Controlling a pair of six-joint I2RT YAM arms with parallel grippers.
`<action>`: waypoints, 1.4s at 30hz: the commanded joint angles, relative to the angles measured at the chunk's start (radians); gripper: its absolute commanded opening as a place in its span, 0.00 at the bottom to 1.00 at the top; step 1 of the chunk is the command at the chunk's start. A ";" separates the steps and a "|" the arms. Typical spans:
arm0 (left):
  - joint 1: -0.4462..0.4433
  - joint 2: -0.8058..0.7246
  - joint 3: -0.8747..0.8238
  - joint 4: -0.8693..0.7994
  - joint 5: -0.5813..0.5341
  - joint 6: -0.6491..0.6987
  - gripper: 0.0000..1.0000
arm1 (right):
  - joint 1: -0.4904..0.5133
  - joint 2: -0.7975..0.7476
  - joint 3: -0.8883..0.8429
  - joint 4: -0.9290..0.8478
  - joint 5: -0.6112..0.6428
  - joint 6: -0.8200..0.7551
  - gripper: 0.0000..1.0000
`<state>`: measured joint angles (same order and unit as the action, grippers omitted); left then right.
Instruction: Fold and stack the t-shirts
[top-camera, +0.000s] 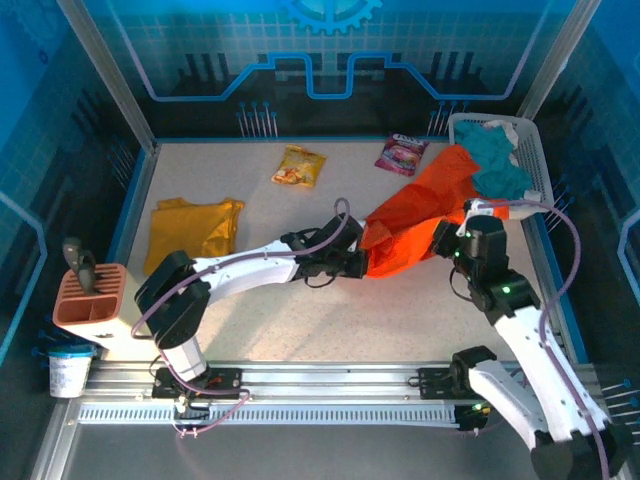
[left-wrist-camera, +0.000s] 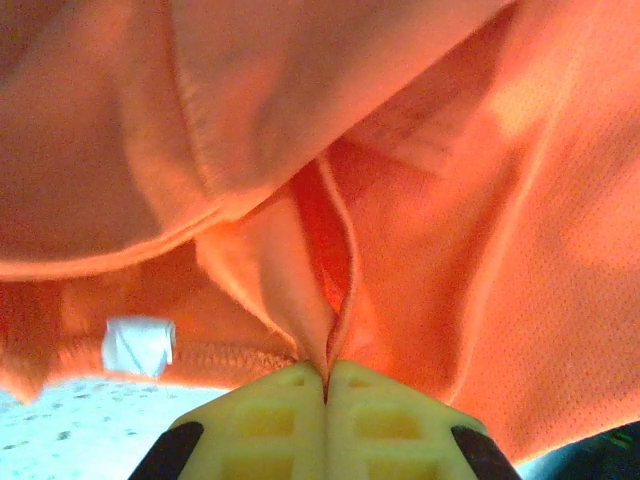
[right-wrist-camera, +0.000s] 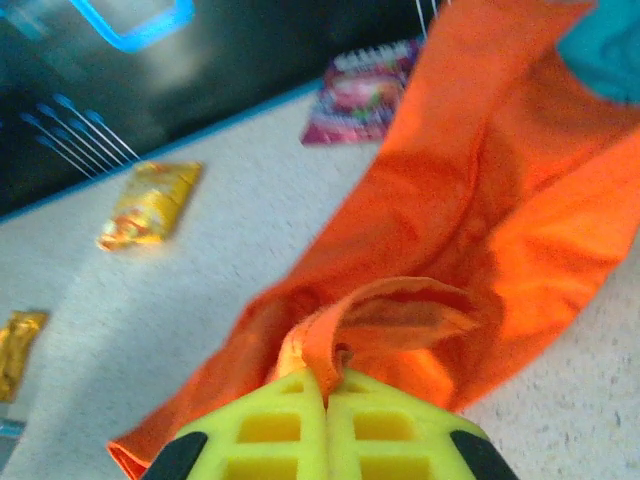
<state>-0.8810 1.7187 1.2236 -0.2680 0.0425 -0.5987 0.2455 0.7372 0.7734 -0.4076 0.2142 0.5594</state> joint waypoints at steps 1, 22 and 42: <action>-0.017 -0.039 0.067 -0.025 0.151 0.012 0.00 | 0.052 -0.058 0.099 -0.030 0.066 -0.100 0.00; 0.367 -0.628 -0.395 0.063 0.342 -0.322 0.05 | 0.404 0.728 0.821 0.086 0.021 -0.201 0.00; 0.742 -0.604 -0.582 -0.058 0.405 -0.204 0.66 | 0.302 1.163 0.930 -0.116 0.015 -0.123 0.97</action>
<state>-0.1184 1.1709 0.6853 -0.2726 0.4175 -0.8097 0.6224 2.0567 1.8584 -0.5598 0.2276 0.3820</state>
